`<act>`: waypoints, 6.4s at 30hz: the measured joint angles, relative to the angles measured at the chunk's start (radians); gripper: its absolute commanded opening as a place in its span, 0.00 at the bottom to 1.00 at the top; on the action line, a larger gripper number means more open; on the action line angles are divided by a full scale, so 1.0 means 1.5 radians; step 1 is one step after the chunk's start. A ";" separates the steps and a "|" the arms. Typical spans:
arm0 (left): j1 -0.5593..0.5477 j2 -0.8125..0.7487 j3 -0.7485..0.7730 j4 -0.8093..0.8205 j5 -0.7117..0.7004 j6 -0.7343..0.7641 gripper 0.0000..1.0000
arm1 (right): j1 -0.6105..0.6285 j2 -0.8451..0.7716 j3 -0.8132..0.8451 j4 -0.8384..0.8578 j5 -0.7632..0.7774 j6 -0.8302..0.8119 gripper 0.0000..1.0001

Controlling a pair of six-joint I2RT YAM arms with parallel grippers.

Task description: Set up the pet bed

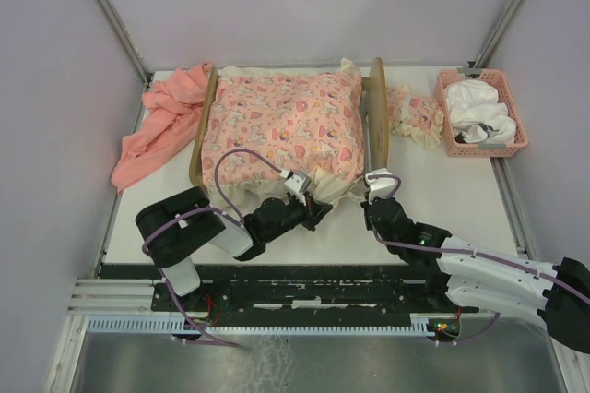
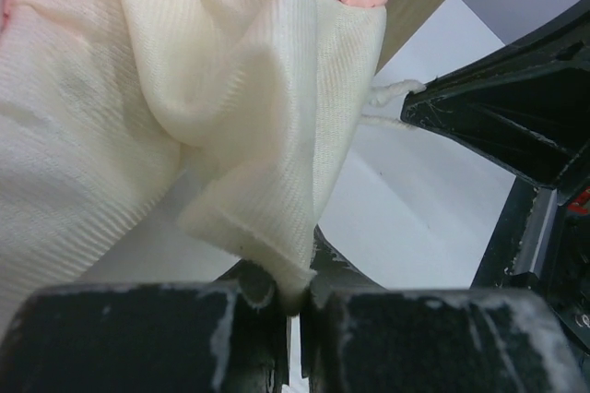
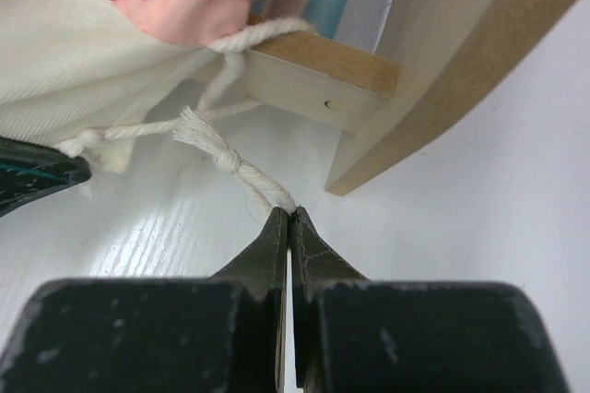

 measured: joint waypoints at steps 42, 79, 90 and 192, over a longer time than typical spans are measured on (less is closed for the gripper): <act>-0.193 -0.084 0.128 -0.301 -0.397 -0.021 0.03 | 0.000 -0.004 -0.061 0.079 0.086 0.142 0.02; -0.224 0.012 0.185 -0.155 -0.415 0.045 0.19 | 0.000 -0.019 -0.091 0.113 0.087 0.162 0.02; -0.189 0.058 0.216 -0.162 -0.414 0.045 0.15 | 0.000 -0.040 -0.104 0.108 0.101 0.190 0.02; -0.146 0.174 0.262 -0.081 -0.329 0.041 0.03 | 0.000 -0.031 -0.114 0.167 0.118 0.093 0.02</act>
